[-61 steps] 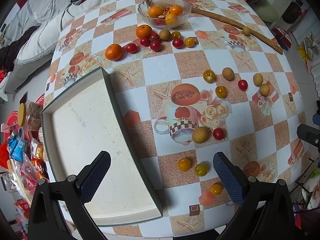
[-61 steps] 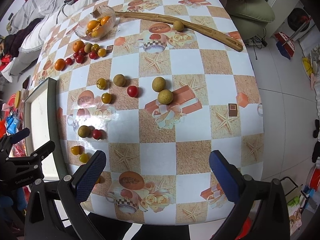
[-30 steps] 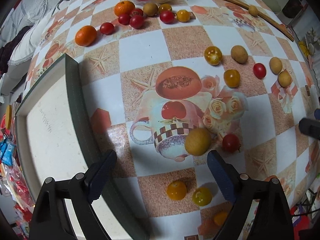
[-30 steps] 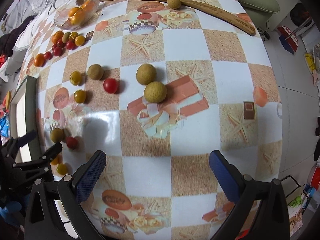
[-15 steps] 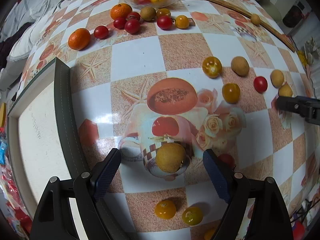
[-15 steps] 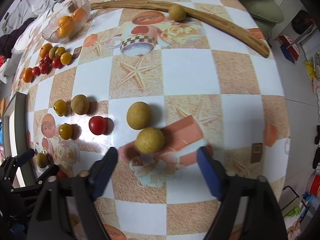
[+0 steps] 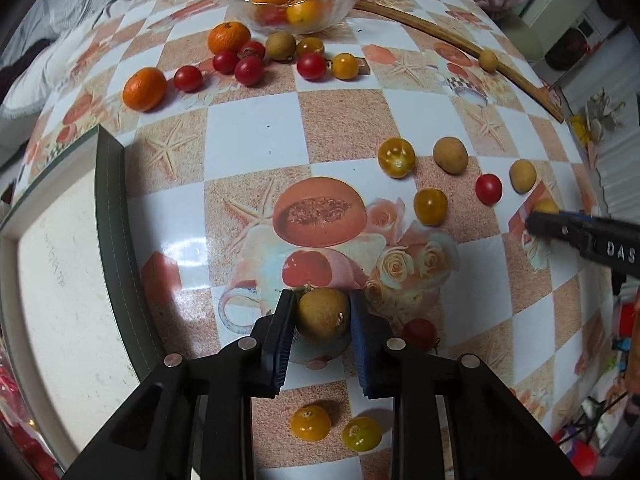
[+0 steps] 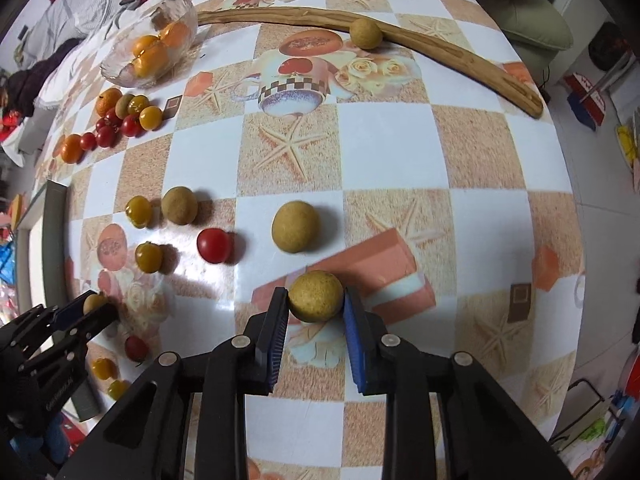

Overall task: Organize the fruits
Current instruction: 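Grasp a brown round fruit with the left gripper while the right grasps another, then carry both held brown fruits over the white tray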

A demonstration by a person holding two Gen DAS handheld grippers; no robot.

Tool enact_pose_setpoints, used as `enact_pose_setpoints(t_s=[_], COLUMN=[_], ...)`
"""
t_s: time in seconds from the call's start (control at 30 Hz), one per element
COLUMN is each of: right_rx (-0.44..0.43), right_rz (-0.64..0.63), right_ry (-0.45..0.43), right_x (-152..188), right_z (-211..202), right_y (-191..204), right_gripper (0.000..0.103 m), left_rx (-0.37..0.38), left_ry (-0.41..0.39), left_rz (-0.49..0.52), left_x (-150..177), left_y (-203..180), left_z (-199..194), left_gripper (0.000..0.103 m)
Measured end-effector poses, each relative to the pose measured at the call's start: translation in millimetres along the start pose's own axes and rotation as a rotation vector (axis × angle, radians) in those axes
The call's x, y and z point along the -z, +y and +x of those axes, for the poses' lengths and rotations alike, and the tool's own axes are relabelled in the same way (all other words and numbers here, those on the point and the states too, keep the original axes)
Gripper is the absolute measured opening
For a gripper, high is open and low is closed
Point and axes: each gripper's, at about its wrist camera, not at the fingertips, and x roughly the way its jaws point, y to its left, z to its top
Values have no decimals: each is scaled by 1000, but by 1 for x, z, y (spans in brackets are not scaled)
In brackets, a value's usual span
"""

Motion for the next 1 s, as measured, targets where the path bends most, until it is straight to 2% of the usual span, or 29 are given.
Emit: enact_pose_setpoints(t_s=[0.27, 0.53, 0.77, 1.0], right_rx=[-46, -71, -106, -171], right_rz=[12, -31, -123, -254], right_ry=[-4, -12, -13, 13], right_x=[26, 24, 23, 24], right_z=[-20, -42, -52, -53], right_y=[-7, 8, 59, 131], right_gripper=[30, 30, 30, 30], left_rx=[22, 34, 21, -33], left_ry=[-4, -49, -93, -116], left_rz=[-21, -48, -116, -208], left_x=[4, 15, 24, 51], left_y=[16, 26, 50, 103], left_z=[-13, -40, -62, -81], left_gripper=[28, 28, 28, 28])
